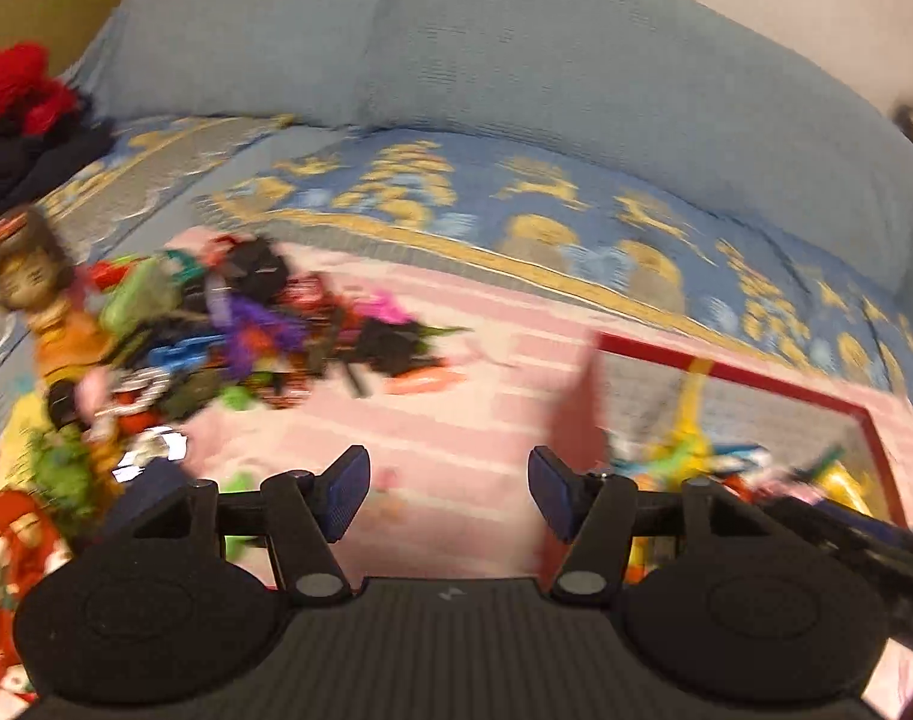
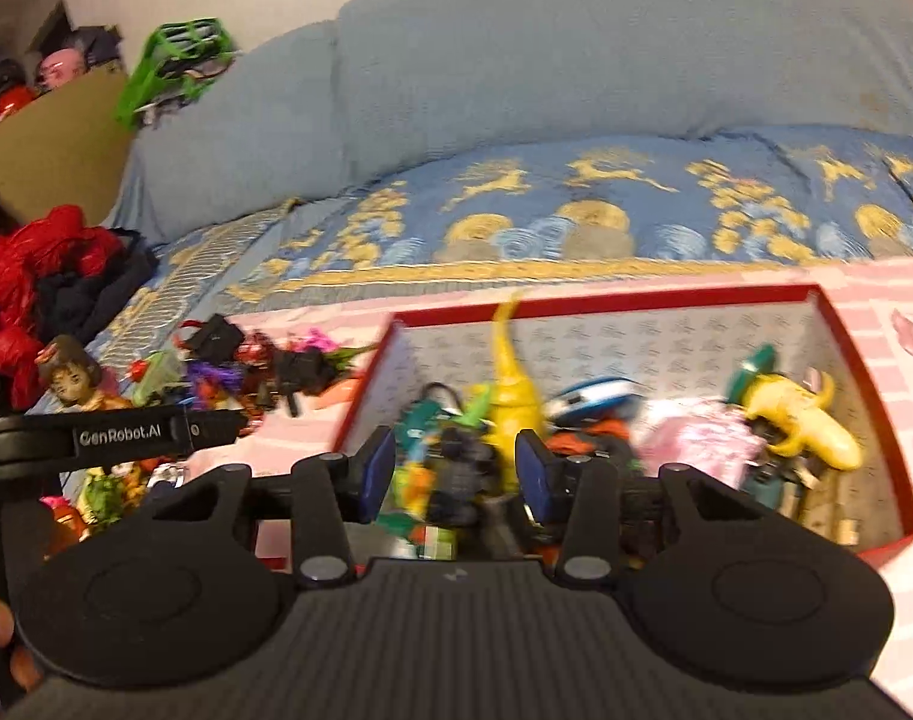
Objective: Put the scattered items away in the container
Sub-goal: 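Move both grippers back toward the toy heap, then grasp the green leaf-shaped toy with the left gripper while the right grasps the pastel bead bracelet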
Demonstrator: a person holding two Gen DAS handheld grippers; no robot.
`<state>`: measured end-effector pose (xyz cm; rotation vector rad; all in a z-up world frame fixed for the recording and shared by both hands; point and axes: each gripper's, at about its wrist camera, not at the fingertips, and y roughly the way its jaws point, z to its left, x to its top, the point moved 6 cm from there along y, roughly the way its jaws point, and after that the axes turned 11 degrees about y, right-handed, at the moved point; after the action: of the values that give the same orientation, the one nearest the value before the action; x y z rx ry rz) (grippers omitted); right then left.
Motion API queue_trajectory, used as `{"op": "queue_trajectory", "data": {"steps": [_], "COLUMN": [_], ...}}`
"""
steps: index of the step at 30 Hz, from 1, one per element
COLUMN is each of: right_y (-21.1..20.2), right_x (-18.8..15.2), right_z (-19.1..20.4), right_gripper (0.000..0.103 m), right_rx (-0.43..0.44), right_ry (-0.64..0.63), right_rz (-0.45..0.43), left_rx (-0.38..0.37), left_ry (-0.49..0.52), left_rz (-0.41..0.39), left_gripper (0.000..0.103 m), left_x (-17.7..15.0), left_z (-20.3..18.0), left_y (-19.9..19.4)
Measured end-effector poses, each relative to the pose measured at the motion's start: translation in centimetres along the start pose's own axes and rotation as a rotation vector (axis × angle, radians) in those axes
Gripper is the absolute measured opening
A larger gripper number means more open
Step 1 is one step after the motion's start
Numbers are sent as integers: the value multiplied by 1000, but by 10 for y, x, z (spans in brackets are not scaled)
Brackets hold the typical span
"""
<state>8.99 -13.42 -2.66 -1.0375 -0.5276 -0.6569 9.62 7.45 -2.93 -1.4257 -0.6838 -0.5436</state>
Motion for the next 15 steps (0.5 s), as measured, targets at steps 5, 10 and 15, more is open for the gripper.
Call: {"op": "queue_trajectory", "data": {"steps": [5,10,15], "right_y": [-1,6,17], "right_x": [-5,-15,-27], "right_z": [28,51,71], "right_gripper": [44,44,44], "right_rx": [66,107,133], "right_ry": [-46,-87,-130], "right_rz": [-2,26,63], "left_rx": [90,108,101], "left_ry": [-148,-172,-123], "left_rz": [28,80,75], "left_gripper": [62,62,62], "left_x": [-16,-38,-53], "left_z": [68,97,95], "left_y": [9,34,51]}}
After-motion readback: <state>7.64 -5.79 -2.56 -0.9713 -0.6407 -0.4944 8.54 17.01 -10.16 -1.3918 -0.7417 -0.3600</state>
